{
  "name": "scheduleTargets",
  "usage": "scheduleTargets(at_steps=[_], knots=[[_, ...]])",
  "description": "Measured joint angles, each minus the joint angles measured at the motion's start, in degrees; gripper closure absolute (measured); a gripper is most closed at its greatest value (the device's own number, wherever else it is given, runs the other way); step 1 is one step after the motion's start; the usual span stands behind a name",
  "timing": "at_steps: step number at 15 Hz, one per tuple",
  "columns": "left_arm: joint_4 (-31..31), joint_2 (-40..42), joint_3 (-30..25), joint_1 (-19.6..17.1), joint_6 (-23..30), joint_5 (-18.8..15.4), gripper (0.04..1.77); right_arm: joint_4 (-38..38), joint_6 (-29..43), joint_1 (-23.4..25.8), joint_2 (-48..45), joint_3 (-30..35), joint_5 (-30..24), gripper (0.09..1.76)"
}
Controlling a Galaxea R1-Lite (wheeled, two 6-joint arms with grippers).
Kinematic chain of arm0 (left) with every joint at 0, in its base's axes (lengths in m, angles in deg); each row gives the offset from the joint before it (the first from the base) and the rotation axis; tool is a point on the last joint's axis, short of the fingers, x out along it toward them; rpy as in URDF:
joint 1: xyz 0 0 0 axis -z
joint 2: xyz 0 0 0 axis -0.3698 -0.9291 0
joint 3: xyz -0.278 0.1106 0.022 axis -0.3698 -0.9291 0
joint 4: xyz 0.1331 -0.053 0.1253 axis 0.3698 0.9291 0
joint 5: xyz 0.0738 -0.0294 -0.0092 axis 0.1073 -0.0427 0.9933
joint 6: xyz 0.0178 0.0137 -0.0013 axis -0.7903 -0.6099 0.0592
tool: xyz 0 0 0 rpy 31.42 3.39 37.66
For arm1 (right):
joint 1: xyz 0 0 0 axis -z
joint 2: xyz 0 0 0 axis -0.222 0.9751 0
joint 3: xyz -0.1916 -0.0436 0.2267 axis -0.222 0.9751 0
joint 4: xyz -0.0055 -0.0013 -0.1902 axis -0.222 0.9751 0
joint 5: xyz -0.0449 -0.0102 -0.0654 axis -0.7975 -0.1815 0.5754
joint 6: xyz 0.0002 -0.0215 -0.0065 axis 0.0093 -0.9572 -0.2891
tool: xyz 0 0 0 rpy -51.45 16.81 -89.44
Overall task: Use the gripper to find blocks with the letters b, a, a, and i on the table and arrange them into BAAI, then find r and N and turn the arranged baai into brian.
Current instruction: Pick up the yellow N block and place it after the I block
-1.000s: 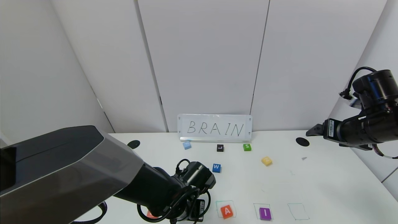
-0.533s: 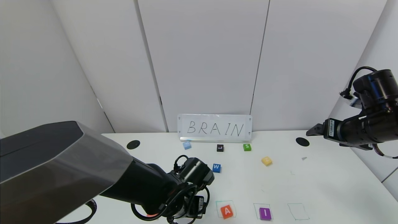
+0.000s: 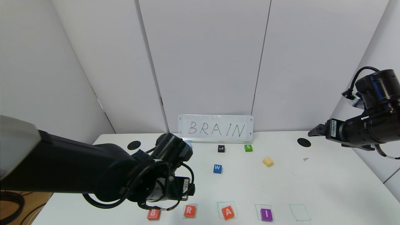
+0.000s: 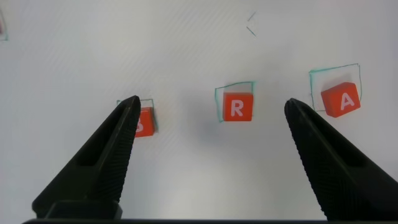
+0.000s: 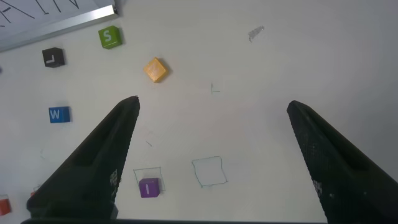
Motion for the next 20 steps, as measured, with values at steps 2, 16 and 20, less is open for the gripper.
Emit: scheduleTargets(at_steps=[2,16,20], knots=[[1.51,4.39,0.00,-3.43,-3.72,-0.50,0.15,0.00,-0.02,0.00,-0.02,0.00,0.00,0.14],[2.06,25.75,-1.74,-22.77,-22.49,-16.66,0.11,0.00,0.07,-0.85,0.38,0.29,-0.09,0.14],[2.01,26.77,-2.10,-23.71,-23.48,-16.91,0.10,0.33,3.32,-3.36,0.79,0.09,-0.09,0.14]])
